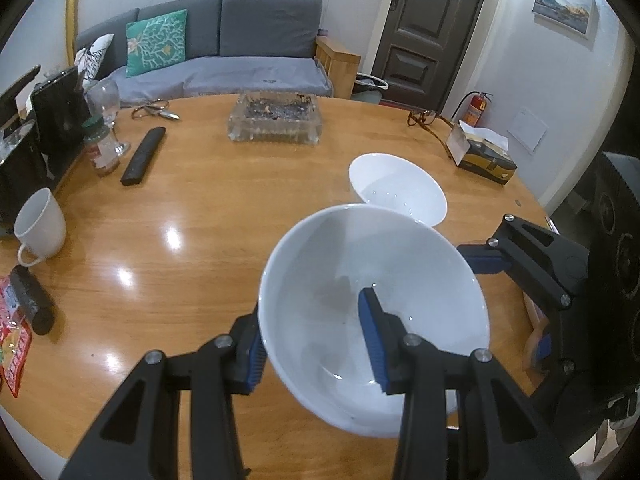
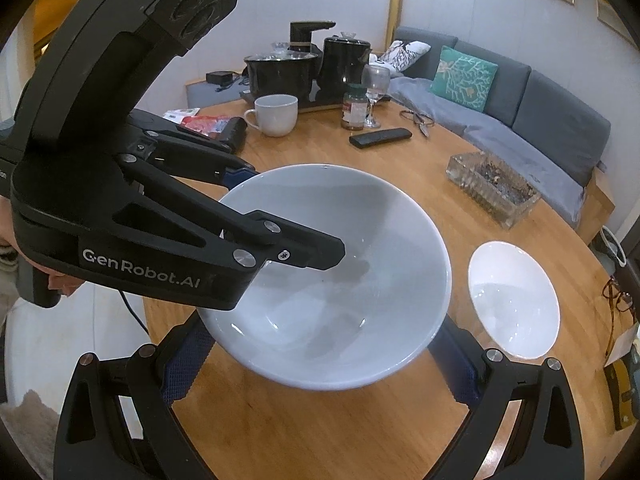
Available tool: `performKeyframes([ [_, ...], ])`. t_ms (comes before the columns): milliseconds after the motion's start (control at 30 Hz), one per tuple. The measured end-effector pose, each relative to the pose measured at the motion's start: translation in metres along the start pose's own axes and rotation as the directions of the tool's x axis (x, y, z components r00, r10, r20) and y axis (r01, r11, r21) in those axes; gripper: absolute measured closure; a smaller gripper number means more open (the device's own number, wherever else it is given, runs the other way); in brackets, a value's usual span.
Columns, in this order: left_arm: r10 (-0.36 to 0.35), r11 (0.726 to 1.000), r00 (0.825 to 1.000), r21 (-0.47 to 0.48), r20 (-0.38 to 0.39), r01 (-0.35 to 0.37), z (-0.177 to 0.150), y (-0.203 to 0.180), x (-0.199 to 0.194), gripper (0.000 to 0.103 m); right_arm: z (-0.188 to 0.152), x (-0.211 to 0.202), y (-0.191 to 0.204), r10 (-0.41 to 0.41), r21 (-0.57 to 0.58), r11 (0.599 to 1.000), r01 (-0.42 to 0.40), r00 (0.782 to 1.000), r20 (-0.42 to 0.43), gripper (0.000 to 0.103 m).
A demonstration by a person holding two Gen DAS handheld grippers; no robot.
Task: Organize plates and bowls
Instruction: 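Carry the large white bowl with both grippers over the smaller white bowl, then lower the large bowl into the other white bowl and open both grippers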
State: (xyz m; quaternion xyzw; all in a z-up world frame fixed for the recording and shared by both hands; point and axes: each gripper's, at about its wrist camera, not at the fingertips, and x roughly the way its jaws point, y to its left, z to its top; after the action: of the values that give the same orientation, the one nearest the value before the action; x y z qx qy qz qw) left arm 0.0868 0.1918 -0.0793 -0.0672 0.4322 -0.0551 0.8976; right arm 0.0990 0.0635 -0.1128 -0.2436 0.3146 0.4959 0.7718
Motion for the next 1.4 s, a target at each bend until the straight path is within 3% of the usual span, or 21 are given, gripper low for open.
performKeyframes([
  [667,0.011,1.0,0.999,0.024,-0.042,-0.01,0.0,-0.004,0.022,0.062,-0.01,0.012,-0.01,0.007,0.035,0.999,-0.005,0.999,-0.048,0.006],
  [1400,0.014,1.0,0.999,0.019,-0.048,-0.013,-0.005,0.0,0.022,0.062,-0.013,0.018,-0.005,0.026,0.042,0.999,-0.023,0.998,-0.064,0.007],
])
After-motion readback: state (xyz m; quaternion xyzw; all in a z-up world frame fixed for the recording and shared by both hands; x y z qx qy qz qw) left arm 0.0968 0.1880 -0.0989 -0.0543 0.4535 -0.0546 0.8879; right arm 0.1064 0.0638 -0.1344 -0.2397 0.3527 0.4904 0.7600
